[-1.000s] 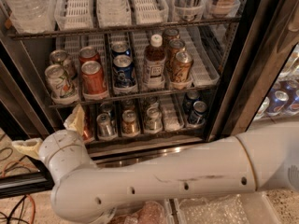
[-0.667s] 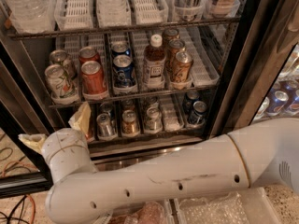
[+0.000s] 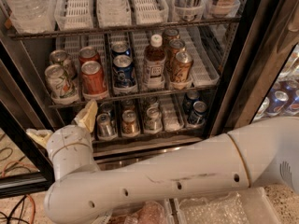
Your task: Pick 7up can from middle shelf of fridge
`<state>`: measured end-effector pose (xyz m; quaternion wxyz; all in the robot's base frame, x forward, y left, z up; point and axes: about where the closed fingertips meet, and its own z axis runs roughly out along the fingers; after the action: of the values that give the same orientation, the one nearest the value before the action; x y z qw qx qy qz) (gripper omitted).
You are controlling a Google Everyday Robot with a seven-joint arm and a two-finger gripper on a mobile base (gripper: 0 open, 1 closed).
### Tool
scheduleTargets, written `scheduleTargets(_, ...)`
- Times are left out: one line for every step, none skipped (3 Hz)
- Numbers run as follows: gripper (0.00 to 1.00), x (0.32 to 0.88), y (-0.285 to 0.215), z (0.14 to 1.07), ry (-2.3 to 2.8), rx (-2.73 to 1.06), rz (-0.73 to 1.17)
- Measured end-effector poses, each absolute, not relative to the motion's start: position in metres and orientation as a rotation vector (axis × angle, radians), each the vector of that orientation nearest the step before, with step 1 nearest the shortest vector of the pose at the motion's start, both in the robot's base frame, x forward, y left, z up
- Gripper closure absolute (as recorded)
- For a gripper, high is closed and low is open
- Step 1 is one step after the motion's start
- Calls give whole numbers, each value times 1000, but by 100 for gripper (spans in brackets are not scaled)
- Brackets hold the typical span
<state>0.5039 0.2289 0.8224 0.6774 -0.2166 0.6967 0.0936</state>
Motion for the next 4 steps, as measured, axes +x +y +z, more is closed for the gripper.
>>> scheduleTargets(0, 506, 236, 828, 1543, -487, 241)
scheduleTargets(19, 508, 241, 831, 1522, -492, 258)
scheduleTargets(36, 510, 248, 831, 1508, -503, 266)
scheduleTargets(35, 519, 252, 831, 1497, -513, 261)
